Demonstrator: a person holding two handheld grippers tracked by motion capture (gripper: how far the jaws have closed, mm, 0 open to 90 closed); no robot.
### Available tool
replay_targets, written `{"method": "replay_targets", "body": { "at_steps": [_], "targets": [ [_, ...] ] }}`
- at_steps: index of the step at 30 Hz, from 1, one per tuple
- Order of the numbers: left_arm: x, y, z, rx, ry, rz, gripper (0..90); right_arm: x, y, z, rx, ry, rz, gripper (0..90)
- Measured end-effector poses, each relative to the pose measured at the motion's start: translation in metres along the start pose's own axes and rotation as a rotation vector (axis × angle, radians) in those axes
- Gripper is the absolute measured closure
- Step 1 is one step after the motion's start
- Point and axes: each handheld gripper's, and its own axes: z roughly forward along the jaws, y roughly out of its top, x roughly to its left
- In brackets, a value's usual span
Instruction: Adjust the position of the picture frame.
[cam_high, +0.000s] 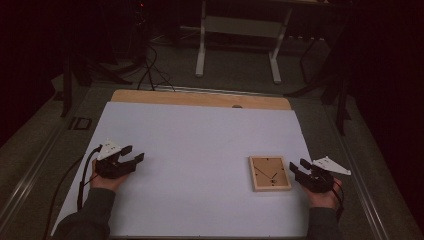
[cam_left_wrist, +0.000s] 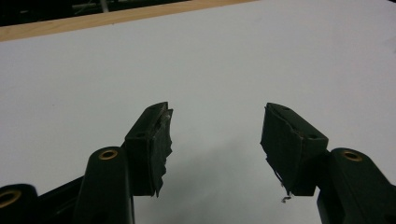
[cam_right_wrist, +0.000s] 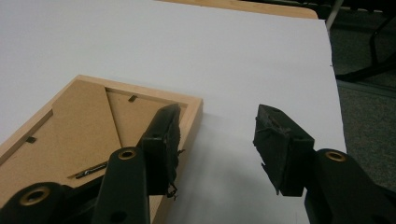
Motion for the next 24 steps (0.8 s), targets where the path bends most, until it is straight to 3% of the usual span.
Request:
{"method": "replay_targets", "body": {
  "at_steps": [9,12,15,17,19,24],
  "targets": [
    [0.0000,0.0004,-0.0008,-0.006,0.003,-0.001,45.2,-0.0004,-0.0014,-0.0004,0.020,-0.009,0.012,55.3],
    [0.0007,0.0005,-0.0023,-0.008,-0.005,-0.004,48.6,-0.0006,-0.0021,-0.0014,0.032,-0.016,0.022,62.8],
    [-0.0002,0.0007,-0.0040,-0.011,-0.008,0.011,60.5,-0.0012,-0.0028,-0.0018,0.050,-0.017,0.027,78.1],
    [-0.0007,0.0008,-0.0049,-0.004,-0.001,0.030,76.5,-0.0012,-0.0032,-0.0018,0.067,-0.022,0.026,89.8],
    [0.0001,0.0005,-0.0047,0.000,-0.002,0.023,89.7,-0.0010,-0.0032,-0.0013,0.082,-0.013,0.032,90.0],
    [0.0015,0.0005,-0.0047,0.007,0.001,0.014,90.0,0.0014,-0.0047,0.0038,0.141,-0.005,0.029,90.0]
  ]
}}
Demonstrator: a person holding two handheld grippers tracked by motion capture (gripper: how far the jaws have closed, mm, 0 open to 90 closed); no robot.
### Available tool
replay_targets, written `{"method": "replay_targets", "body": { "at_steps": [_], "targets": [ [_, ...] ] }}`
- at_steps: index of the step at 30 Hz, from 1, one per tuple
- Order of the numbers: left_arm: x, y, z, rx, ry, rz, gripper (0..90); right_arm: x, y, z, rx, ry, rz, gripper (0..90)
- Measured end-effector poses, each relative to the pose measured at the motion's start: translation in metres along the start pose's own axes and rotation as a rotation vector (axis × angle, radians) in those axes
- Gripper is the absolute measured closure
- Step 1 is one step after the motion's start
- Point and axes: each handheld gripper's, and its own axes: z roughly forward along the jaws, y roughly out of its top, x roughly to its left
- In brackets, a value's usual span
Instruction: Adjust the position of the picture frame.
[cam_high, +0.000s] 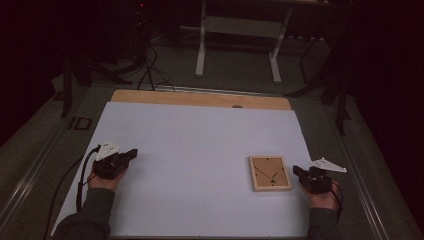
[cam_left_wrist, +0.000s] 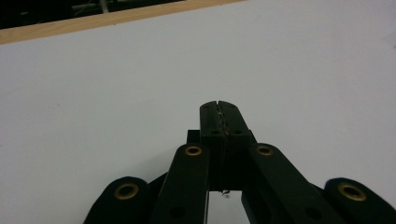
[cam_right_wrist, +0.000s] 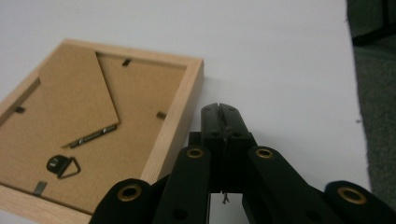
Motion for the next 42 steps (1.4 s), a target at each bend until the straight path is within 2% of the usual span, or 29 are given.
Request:
{"method": "replay_targets", "body": {
  "at_steps": [9,14,24,27,42],
  "targets": [
    [-0.002,0.000,-0.001,-0.003,0.007,0.007,90.0,0.004,-0.002,0.010,0.078,0.038,0.011,90.0],
    [-0.003,0.001,-0.002,-0.008,0.014,0.005,90.0,0.006,-0.002,0.012,0.082,0.062,0.010,90.0],
    [-0.004,0.001,-0.002,-0.006,0.016,0.017,90.0,0.007,-0.002,0.013,0.086,0.066,0.038,90.0],
    [-0.004,0.001,-0.002,-0.006,0.017,0.015,90.0,0.010,-0.002,0.012,0.093,0.082,0.037,90.0],
    [-0.005,0.001,-0.002,-0.006,0.016,0.017,90.0,0.036,-0.001,0.013,0.142,0.160,-0.034,90.0]
  ]
}}
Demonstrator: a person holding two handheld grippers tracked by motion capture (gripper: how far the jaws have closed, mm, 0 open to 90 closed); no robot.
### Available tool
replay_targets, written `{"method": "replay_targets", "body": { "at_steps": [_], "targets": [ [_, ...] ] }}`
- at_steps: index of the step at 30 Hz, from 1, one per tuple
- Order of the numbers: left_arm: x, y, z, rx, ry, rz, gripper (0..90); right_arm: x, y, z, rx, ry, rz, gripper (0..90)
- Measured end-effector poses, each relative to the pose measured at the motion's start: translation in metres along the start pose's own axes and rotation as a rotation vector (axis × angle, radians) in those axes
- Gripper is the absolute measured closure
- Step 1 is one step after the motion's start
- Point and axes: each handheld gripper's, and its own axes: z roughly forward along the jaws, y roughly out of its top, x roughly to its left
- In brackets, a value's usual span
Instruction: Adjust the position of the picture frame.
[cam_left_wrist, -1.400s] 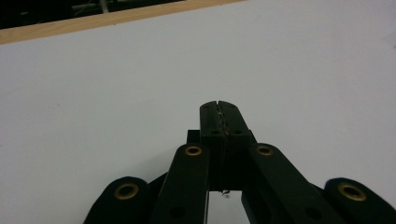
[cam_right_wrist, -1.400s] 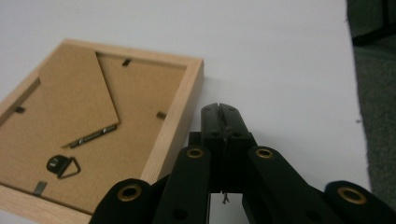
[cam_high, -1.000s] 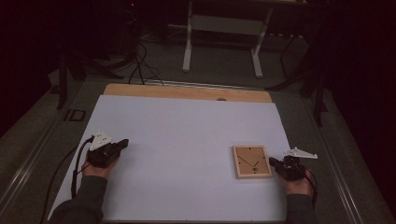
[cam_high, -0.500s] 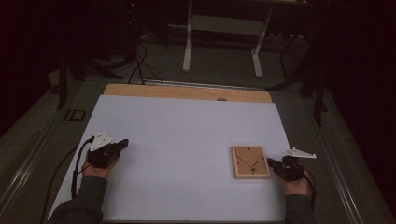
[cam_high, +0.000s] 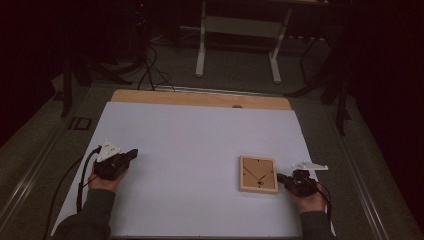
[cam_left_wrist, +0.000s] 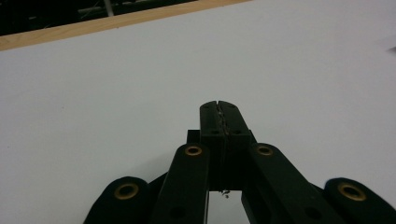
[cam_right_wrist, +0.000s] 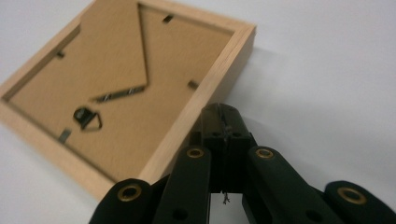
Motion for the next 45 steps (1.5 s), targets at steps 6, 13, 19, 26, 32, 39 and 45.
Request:
{"method": "replay_targets", "body": {
  "at_steps": [6,13,19,26,32,39,45],
  "targets": [
    [-0.001,0.000,0.001,0.003,-0.003,0.006,90.0,0.015,-0.002,0.002,0.024,0.049,-0.046,90.0],
    [-0.004,0.000,0.002,0.008,-0.011,0.007,90.0,0.033,0.006,0.015,0.020,0.098,-0.095,90.0],
    [-0.011,0.001,0.005,0.013,-0.045,0.000,90.0,0.044,0.015,0.026,0.025,0.121,-0.118,90.0],
    [-0.029,0.007,0.014,0.005,-0.108,0.006,90.0,0.057,0.031,0.043,0.042,0.151,-0.161,90.0],
    [-0.044,0.009,0.022,0.036,-0.135,0.063,90.0,0.075,0.047,0.061,0.054,0.176,-0.204,90.0],
    [-0.053,0.010,0.030,0.064,-0.153,0.087,90.0,0.089,0.065,0.083,0.059,0.195,-0.228,90.0],
    [-0.060,0.011,0.041,0.098,-0.158,0.092,90.0,0.090,0.076,0.097,0.048,0.196,-0.213,90.0]
  ]
}}
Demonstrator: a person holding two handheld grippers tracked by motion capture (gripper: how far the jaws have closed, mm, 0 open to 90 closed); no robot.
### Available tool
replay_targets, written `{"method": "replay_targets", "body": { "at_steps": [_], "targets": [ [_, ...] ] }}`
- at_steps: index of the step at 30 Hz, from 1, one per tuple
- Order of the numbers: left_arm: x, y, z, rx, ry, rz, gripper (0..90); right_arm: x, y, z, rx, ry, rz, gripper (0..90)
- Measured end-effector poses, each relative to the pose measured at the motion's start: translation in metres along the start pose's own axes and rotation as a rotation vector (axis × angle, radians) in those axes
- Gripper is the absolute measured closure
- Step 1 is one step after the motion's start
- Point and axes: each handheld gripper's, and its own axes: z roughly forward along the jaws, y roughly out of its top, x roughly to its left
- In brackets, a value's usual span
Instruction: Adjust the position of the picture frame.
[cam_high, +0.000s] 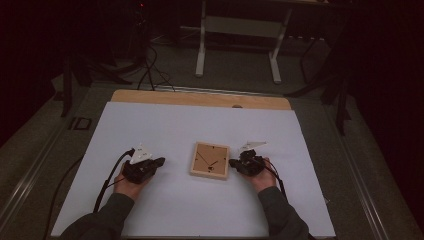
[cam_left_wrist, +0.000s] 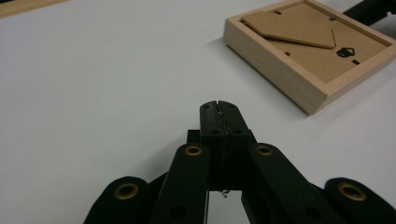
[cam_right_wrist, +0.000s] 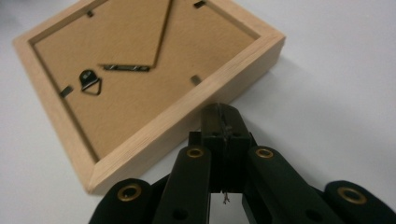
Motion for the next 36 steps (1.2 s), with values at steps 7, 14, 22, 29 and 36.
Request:
{"method": "replay_targets", "body": {
  "at_steps": [7,14,22,29,36],
  "targets": [
    [-0.012,0.005,0.020,0.051,0.020,0.039,90.0,-0.006,0.008,0.007,-0.015,-0.011,0.033,90.0],
    [-0.020,0.012,0.045,0.087,-0.015,0.064,90.0,-0.008,0.018,0.013,-0.009,-0.015,0.026,90.0],
    [-0.033,0.011,0.048,0.104,-0.073,0.097,90.0,-0.003,0.025,0.022,0.000,-0.005,0.027,90.0],
    [-0.038,0.008,0.051,0.125,-0.081,0.107,90.0,0.007,0.021,0.017,0.021,-0.004,0.002,90.0],
    [-0.047,0.008,0.049,0.129,-0.102,0.118,90.0,0.003,0.025,0.021,0.015,-0.006,0.028,90.0]
  ]
}}
